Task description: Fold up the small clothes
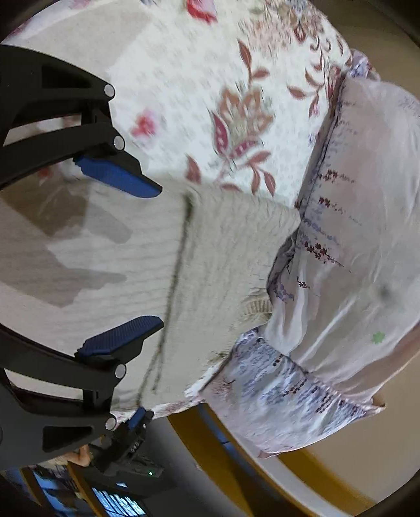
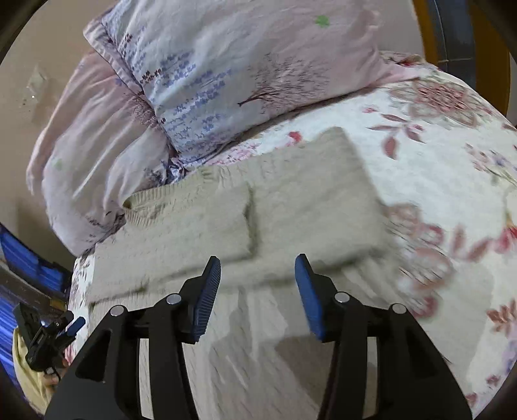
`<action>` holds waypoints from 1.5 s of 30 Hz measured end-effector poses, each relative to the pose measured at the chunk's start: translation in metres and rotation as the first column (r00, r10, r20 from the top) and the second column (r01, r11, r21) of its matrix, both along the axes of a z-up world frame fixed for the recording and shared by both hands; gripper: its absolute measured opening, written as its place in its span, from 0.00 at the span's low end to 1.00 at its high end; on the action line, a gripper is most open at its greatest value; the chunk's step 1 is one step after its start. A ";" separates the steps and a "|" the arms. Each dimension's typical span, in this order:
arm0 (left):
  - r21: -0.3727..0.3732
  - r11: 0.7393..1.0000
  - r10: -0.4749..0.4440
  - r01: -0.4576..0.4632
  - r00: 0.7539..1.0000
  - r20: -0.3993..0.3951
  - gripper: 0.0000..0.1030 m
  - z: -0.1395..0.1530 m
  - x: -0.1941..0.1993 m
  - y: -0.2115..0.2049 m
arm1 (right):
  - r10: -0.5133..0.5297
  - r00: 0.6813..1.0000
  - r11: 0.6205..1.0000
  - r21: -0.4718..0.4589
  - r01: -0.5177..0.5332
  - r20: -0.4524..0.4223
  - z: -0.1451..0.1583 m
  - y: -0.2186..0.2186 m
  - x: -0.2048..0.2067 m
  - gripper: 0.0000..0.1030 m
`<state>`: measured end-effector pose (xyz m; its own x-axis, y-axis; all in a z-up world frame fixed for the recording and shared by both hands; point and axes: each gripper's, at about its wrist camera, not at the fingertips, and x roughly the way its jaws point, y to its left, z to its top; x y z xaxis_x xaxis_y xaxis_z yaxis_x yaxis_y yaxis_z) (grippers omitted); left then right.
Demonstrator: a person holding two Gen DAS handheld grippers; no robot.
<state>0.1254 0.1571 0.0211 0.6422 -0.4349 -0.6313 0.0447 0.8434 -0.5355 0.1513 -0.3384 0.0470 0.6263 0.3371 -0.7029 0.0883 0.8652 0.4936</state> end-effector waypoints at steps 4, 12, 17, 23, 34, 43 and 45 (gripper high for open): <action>0.021 1.000 -0.008 0.008 1.000 0.002 0.73 -0.005 -0.031 0.010 | -0.016 1.000 0.999 0.030 0.016 -0.008 0.000 -0.029 -0.042 0.49; -0.049 0.999 -0.021 0.020 1.000 -0.022 0.72 -0.023 -0.074 0.022 | -0.022 0.999 0.997 0.072 0.025 -0.047 -0.020 -0.056 -0.091 0.48; -0.112 0.993 -0.026 0.023 0.999 -0.024 0.67 -0.031 -0.088 0.022 | -0.012 0.997 0.992 0.124 0.021 -0.072 -0.033 -0.060 -0.110 0.43; -0.197 0.979 -0.060 0.055 0.998 -0.020 0.54 -0.039 -0.108 0.017 | 0.043 0.997 0.981 0.191 -0.031 -0.063 -0.039 -0.052 -0.126 0.36; -0.268 0.944 -0.193 0.192 0.981 0.023 0.33 -0.049 -0.140 0.004 | 0.184 0.982 0.935 0.318 -0.160 -0.046 -0.051 -0.039 -0.159 0.26; -0.251 0.926 -0.303 0.283 0.952 -0.044 0.10 -0.056 -0.145 -0.010 | 0.287 0.957 0.932 0.245 -0.267 -0.049 -0.043 -0.019 -0.178 0.11; -0.218 0.931 -0.306 0.292 0.951 -0.035 0.07 -0.052 -0.145 -0.014 | 0.281 0.960 0.938 0.214 -0.273 -0.004 -0.034 -0.014 -0.177 0.09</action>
<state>-0.0196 0.1432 -0.0312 0.4213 -0.7261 -0.5434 0.2355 0.6662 -0.7076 -0.0261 -0.3525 0.0135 0.4640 0.6352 -0.6174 -0.1201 0.7357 0.6666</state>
